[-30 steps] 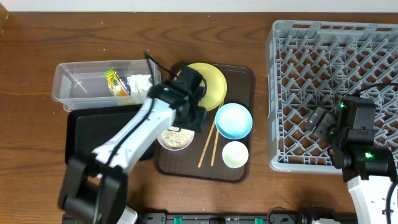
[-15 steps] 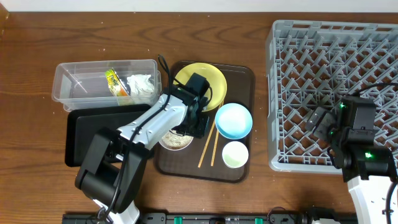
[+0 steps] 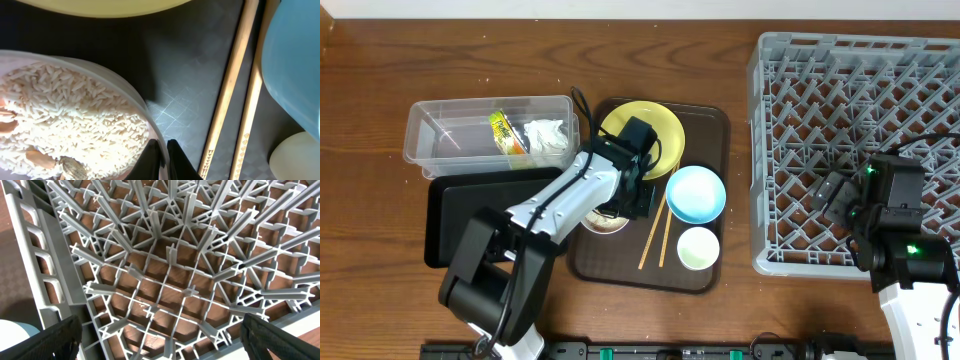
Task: Sort waste into correct bins and load items into the dishwasher rack
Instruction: 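Tip the rice bowl over the black tray to dump the rice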
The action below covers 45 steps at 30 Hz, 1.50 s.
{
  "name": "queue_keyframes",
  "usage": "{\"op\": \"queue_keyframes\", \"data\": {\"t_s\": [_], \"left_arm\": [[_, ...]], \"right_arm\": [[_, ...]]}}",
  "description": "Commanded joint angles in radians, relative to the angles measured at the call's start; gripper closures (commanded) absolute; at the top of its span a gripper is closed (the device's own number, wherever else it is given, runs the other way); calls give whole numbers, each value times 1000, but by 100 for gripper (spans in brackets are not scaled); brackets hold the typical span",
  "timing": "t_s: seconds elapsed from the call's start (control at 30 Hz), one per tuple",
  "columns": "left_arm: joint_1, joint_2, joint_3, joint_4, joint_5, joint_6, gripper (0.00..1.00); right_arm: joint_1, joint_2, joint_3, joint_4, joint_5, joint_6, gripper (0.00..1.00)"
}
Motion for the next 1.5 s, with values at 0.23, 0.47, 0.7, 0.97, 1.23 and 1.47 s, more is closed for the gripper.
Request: {"op": "queue_keyframes", "data": {"t_s": [0.23, 0.47, 0.7, 0.97, 1.23, 1.47], "left_arm": [[13, -199, 27, -126, 28, 19, 94], [160, -327, 30, -206, 139, 126, 94], [432, -328, 28, -251, 418, 331, 94], [700, -270, -7, -275, 742, 543, 94], [892, -154, -66, -278, 984, 613, 94], [1028, -42, -91, -286, 1170, 621, 94]], "right_arm": [[-13, -3, 17, 0, 3, 15, 1], [-13, -3, 17, -1, 3, 15, 1], [-13, -3, 17, -1, 3, 15, 1], [-13, -3, 17, -1, 3, 15, 1], [-13, -3, 17, -1, 3, 15, 1], [-13, -3, 17, -1, 3, 15, 1]]}}
